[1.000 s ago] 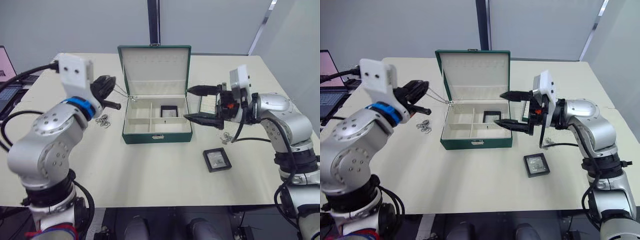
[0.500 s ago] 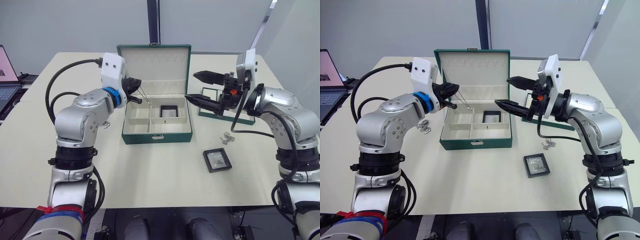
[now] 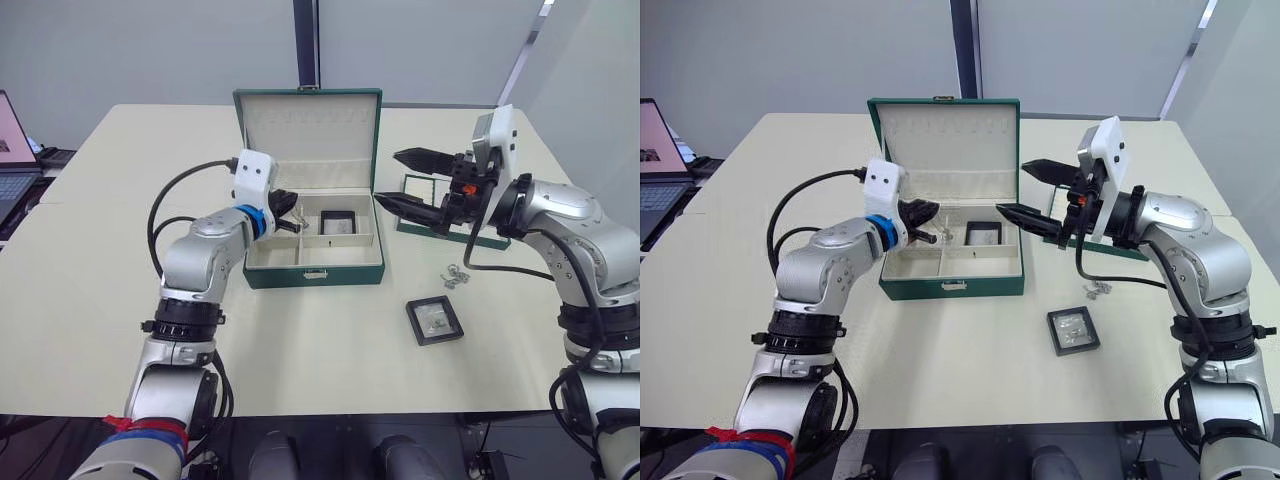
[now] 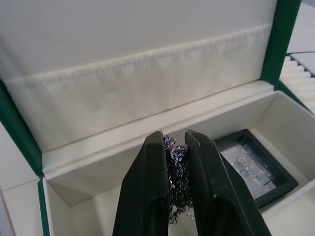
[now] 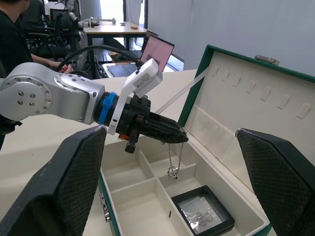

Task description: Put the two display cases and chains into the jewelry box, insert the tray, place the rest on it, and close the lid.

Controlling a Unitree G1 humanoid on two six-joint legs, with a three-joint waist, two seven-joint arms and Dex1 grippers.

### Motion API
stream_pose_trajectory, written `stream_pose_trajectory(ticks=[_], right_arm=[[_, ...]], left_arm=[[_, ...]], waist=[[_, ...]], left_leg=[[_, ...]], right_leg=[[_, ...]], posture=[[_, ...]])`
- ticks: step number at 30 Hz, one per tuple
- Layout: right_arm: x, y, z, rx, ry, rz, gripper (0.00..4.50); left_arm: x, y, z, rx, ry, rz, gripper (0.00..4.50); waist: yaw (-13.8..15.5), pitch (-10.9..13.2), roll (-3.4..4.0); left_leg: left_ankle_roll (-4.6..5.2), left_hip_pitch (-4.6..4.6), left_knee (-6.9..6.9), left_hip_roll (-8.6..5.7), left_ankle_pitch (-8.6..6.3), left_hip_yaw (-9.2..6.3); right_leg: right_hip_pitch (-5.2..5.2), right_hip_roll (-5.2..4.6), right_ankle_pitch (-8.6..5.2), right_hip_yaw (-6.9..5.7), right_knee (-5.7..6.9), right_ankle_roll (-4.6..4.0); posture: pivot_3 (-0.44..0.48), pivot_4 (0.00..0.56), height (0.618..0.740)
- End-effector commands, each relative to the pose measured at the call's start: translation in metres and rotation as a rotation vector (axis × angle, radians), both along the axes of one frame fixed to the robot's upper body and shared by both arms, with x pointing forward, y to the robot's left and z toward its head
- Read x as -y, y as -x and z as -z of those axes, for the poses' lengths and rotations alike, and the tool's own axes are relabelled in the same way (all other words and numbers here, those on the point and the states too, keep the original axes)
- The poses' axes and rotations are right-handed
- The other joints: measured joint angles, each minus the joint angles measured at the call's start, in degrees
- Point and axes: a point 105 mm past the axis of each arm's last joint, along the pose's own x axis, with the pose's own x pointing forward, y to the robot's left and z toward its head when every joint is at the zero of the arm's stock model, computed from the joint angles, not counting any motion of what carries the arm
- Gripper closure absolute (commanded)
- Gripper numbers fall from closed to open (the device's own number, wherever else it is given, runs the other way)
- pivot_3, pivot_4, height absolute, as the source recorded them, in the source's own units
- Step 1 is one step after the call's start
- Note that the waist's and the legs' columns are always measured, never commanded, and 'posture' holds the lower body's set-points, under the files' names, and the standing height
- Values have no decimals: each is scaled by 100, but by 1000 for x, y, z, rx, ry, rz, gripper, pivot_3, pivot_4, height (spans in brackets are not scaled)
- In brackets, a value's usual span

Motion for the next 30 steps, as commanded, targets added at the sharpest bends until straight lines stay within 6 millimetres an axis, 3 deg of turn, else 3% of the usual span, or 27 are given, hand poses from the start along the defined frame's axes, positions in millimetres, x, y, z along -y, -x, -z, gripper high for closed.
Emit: stream_pose_trajectory(ticks=[1, 14, 30], right_arm=[[3, 7, -13, 59, -9, 1, 0], [3, 7, -13, 52, -9, 4, 0], [9, 6, -13, 20, 26, -11, 0]], left_arm=[[4, -1, -12, 64, -10, -6, 4259], [7, -2, -9, 70, -25, -22, 4259], [22, 17, -61, 188, 46, -45, 4259]], waist=[[7, 0, 0], [13, 0, 0], [14, 0, 0]], left_leg=[[0, -1, 0, 0, 0, 0], [0, 0, 0, 0, 0, 0], [0, -1, -1, 0, 0, 0]], right_leg=[[0, 0, 0, -1, 0, 0], [0, 0, 0, -1, 1, 0], [2, 0, 0, 0, 0, 0]], posture=[[0, 150, 740], [0, 150, 740], [0, 150, 740]])
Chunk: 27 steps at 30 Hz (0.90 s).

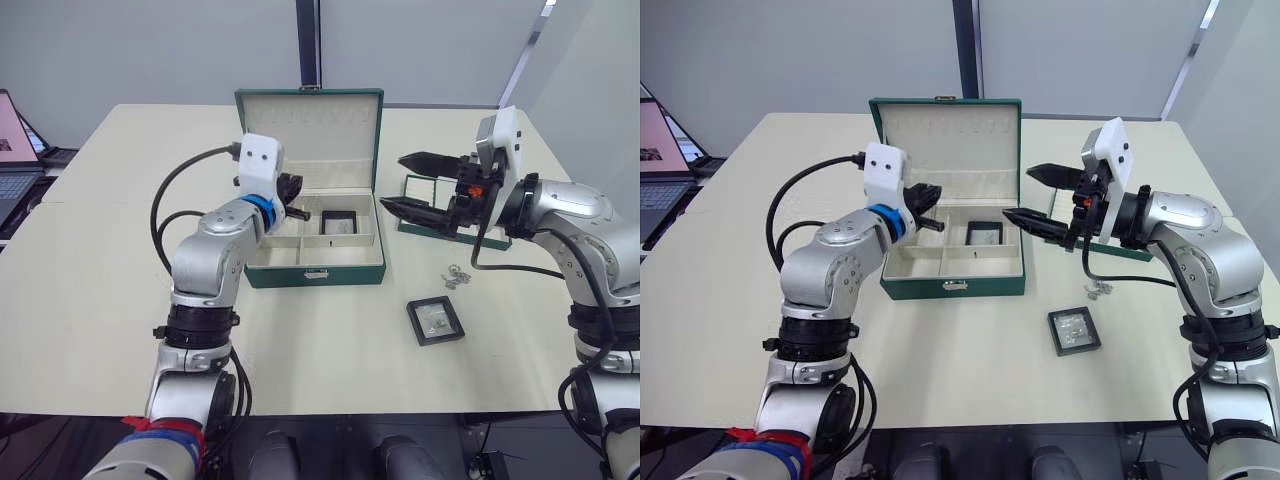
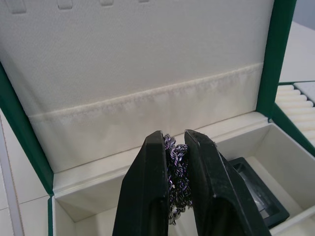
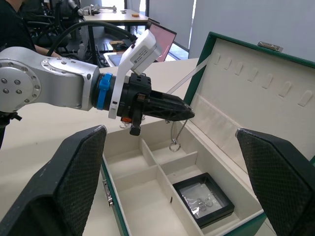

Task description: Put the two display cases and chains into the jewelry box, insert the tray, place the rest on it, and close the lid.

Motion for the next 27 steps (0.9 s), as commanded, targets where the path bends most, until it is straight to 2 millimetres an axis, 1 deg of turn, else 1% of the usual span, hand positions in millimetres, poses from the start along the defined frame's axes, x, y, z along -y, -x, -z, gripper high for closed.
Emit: stream_pose_trajectory(ticks=[1, 10, 16, 20, 24, 27], right_arm=[[3, 4, -15, 45, -17, -13, 0], [2, 4, -13, 40, -11, -18, 0], [3, 4, -13, 38, -11, -14, 0], [3, 5, -13, 37, -11, -14, 0], [4, 4, -12, 36, -7, -11, 0], [4, 4, -12, 35, -6, -11, 0]], left_arm=[[3, 6, -24, 73, 17, 1, 4259], [-2, 5, -8, 33, 14, -19, 4259], [-1, 4, -9, 36, 18, -21, 4259], [-5, 2, 1, 14, 9, -34, 4259], [-6, 1, 2, 15, 10, -43, 4259], [-10, 0, 11, -4, 3, -57, 4259]], waist=[[-1, 0, 0], [-5, 0, 0], [-5, 0, 0], [-5, 0, 0], [-6, 0, 0], [-6, 0, 0]], left_leg=[[0, 0, 0, 0, 0, 0], [0, 1, 0, 0, 0, 0], [0, 1, 0, 0, 0, 0], [0, 1, 0, 0, 0, 0], [0, 1, 0, 0, 0, 0], [0, 1, 0, 0, 0, 0]], right_leg=[[1, 0, 0, 0, 0, 0], [1, 0, 0, 1, -1, 0], [1, 0, 0, 0, 0, 0], [1, 0, 0, 1, 0, 0], [1, 0, 0, 0, -1, 0], [1, 0, 0, 0, -1, 0]], posture=[[0, 150, 740], [0, 150, 740], [0, 150, 740], [0, 150, 740], [0, 150, 740], [0, 150, 740]])
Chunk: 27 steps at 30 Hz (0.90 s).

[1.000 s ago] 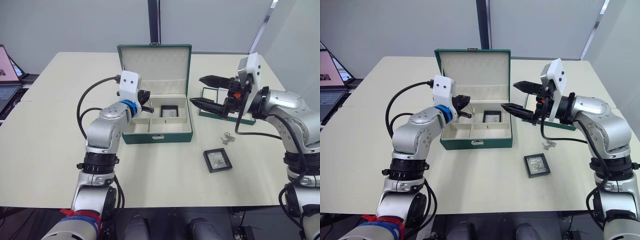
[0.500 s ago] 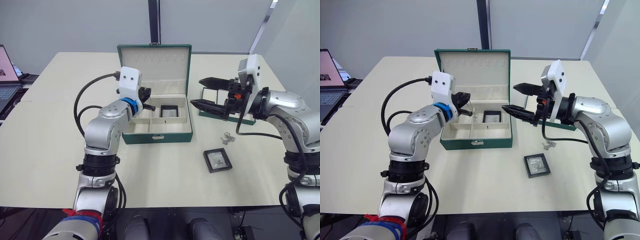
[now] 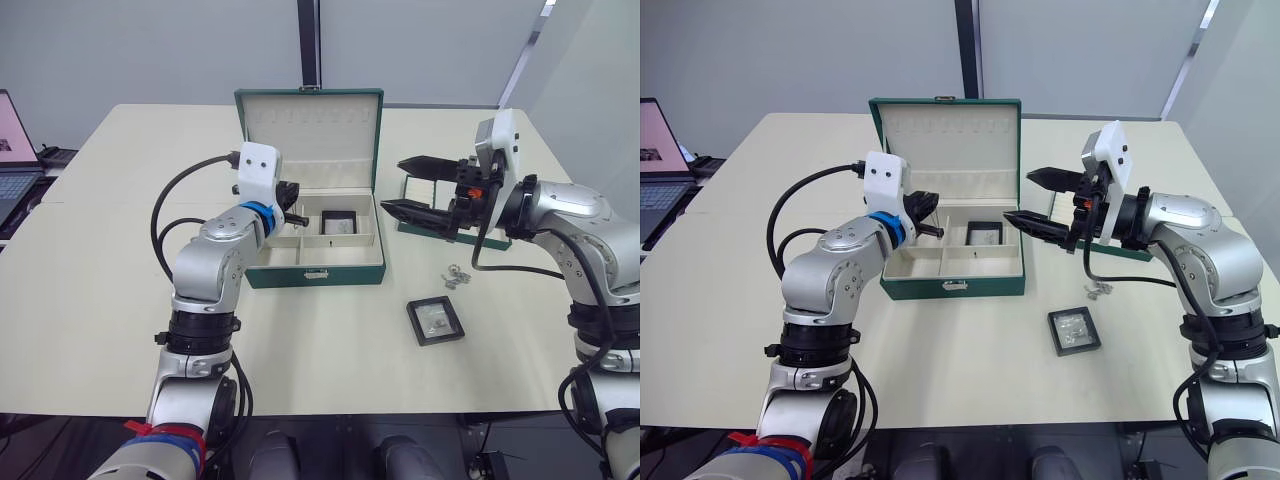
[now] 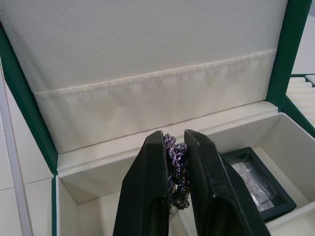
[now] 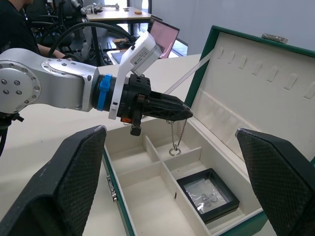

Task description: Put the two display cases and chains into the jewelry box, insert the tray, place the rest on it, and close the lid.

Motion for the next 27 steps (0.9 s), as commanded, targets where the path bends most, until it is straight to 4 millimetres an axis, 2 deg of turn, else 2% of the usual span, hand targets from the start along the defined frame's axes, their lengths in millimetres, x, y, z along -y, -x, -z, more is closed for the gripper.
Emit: stream_pose_trajectory(ticks=[1, 10, 27], right_arm=[[3, 5, -15, 59, -11, -3, 0], [2, 6, -15, 58, -9, -9, 0], [2, 5, -13, 54, -2, -9, 0]], left_arm=[[-5, 0, 0, 24, -1, -17, 4259], [-9, 0, 22, -23, -6, -35, 4259], [-15, -11, 30, -26, -3, -72, 4259]], waist=[[0, 0, 0], [-3, 0, 0], [-1, 0, 0]], left_leg=[[0, 0, 0, 0, 0, 0], [0, 0, 1, 0, 0, 0], [0, 0, 0, 0, 0, 0]], right_leg=[[0, 0, 0, 0, 0, 0], [0, 0, 0, 0, 1, 0], [0, 0, 0, -1, 1, 0]], posture=[[0, 150, 740], [0, 150, 740], [0, 150, 740]])
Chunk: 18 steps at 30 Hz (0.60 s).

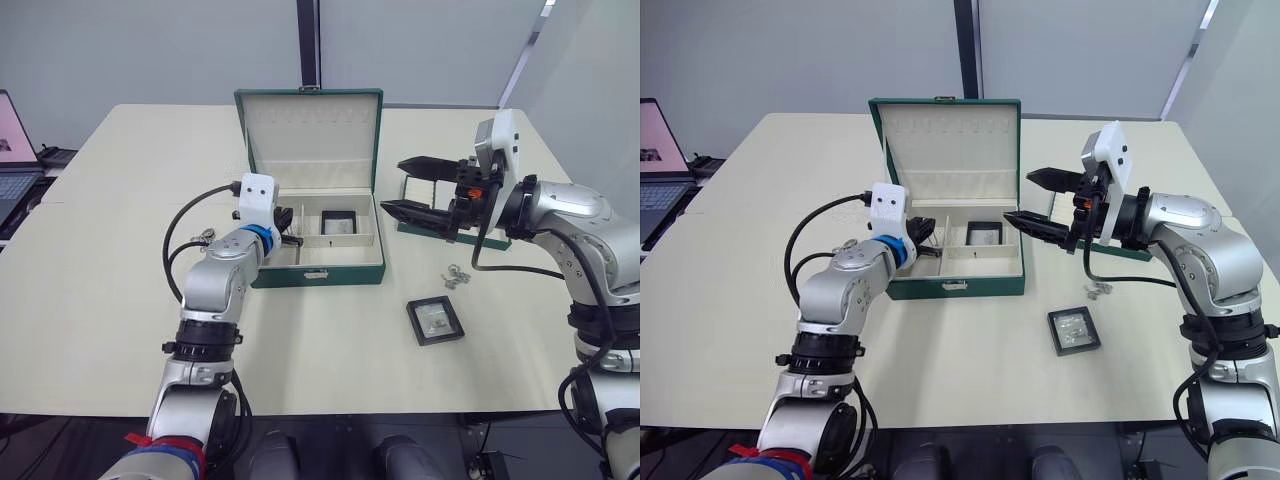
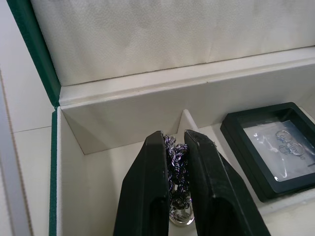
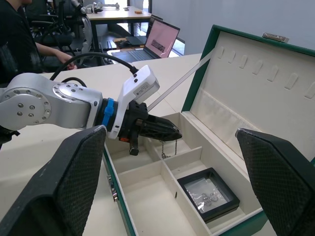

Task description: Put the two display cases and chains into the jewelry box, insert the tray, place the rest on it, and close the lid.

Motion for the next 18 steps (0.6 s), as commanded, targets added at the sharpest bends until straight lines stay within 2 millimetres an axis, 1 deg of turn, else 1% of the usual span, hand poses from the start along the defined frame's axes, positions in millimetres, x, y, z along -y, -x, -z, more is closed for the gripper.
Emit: stream_pose_trajectory(ticks=[1, 6, 8, 11, 13, 16, 18], right_arm=[[2, 5, -13, 56, -4, -7, 0], [3, 4, -13, 56, -4, -5, 0], [3, 4, -13, 56, -3, -4, 0], [3, 4, -12, 56, -4, -3, 0], [3, 3, -12, 56, -4, -3, 0], [4, 3, -12, 56, -4, -1, 0], [4, 2, -11, 56, -3, 0, 0]], left_arm=[[1, -3, -18, 74, 4, -8, 4259], [0, -5, -20, 83, 13, -18, 4259], [-1, -5, -21, 89, 22, -24, 3558], [0, -5, -23, 95, 29, -24, 2695], [1, -5, -24, 101, 37, -22, 2033], [5, -4, -33, 132, 86, -12, 1120], [13, -2, -42, 162, 127, 23, 504]], waist=[[1, 0, 0], [-1, 0, 0], [-2, 0, 0], [-1, 0, 0], [0, 0, 0], [2, 0, 0], [4, 0, 0]], left_leg=[[0, 0, 0, 0, 0, 0], [0, 0, 0, 0, 0, 0], [0, 0, 0, 0, 0, 0], [0, 0, 0, 0, 0, 0], [0, 0, 0, 0, 0, 0], [0, 0, 0, 0, 0, 0], [0, 0, 1, 0, 0, 0]], right_leg=[[0, 0, 0, 0, 0, 0], [0, 0, 0, 0, 0, 0], [0, 0, 0, 0, 0, 0], [0, 0, 0, 0, 0, 0], [0, 0, 0, 0, 0, 0], [0, 0, 0, 0, 0, 0], [0, 0, 0, -1, 1, 0]], posture=[[0, 150, 740], [0, 150, 740], [0, 150, 740], [0, 150, 740], [0, 150, 740], [0, 150, 740], [0, 150, 740]])
